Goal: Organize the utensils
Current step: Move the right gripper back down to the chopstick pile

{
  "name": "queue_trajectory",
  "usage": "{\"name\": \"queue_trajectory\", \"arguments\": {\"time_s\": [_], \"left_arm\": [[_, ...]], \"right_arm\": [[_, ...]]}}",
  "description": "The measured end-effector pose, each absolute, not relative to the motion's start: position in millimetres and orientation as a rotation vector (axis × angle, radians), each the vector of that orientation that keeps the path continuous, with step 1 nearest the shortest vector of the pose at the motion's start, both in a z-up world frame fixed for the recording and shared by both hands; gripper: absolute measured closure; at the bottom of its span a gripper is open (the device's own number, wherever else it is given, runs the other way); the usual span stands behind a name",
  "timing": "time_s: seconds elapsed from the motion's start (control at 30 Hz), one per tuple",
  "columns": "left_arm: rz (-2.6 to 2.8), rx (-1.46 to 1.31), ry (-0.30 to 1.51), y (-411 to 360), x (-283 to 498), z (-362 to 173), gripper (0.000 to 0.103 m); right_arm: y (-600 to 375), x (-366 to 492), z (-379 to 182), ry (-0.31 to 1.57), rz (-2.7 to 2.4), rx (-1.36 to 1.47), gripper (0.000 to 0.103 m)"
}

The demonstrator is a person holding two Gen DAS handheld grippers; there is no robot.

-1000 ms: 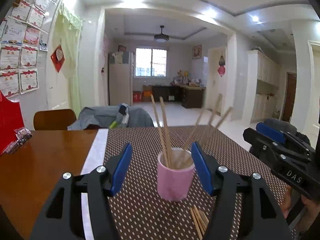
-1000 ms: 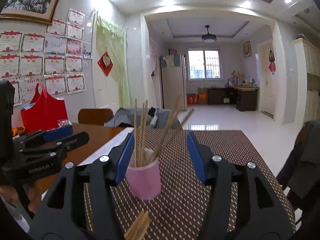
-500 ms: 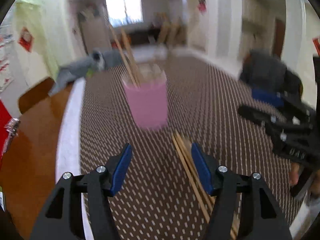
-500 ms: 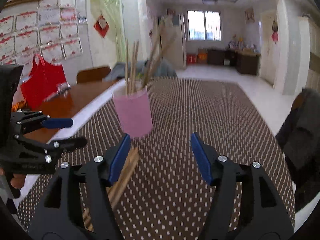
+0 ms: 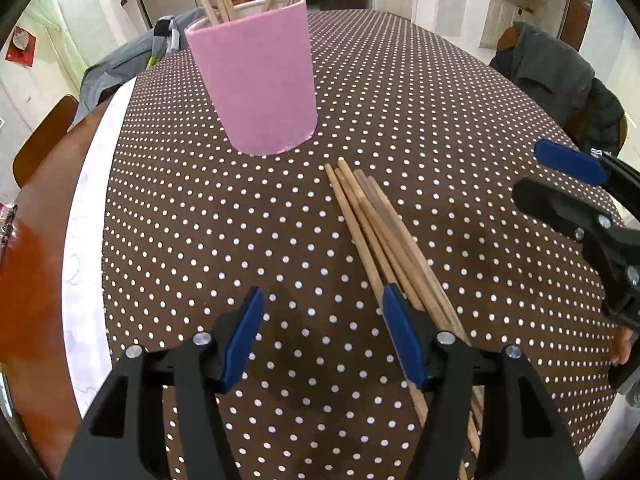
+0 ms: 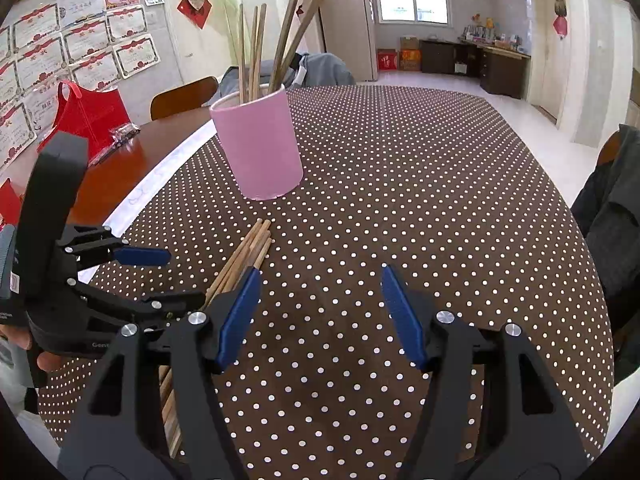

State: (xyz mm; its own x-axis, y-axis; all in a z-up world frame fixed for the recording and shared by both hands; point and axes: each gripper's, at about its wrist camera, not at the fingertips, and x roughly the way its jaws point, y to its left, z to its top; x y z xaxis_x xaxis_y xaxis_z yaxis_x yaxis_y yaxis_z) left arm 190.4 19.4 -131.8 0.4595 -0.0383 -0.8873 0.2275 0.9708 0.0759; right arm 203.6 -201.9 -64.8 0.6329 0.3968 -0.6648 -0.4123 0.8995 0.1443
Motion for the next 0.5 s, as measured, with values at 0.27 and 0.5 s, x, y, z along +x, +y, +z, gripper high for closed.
{"name": "queue_trajectory", "arguments": {"time_s": [0.27, 0.5], "left_arm": [[-0.171, 0.108, 1.147, 24.7, 226.1, -135.1, 0.042], [-0.156, 0.132, 1.141, 30.4, 218.3, -139.1, 0.042]], "right_arm": [[-189.0, 212.2, -69.6, 0.826, 0.495, -0.040, 0.040], [-164.7, 209.5, -82.0, 0.892, 0.525, -0.135, 0.040]]}}
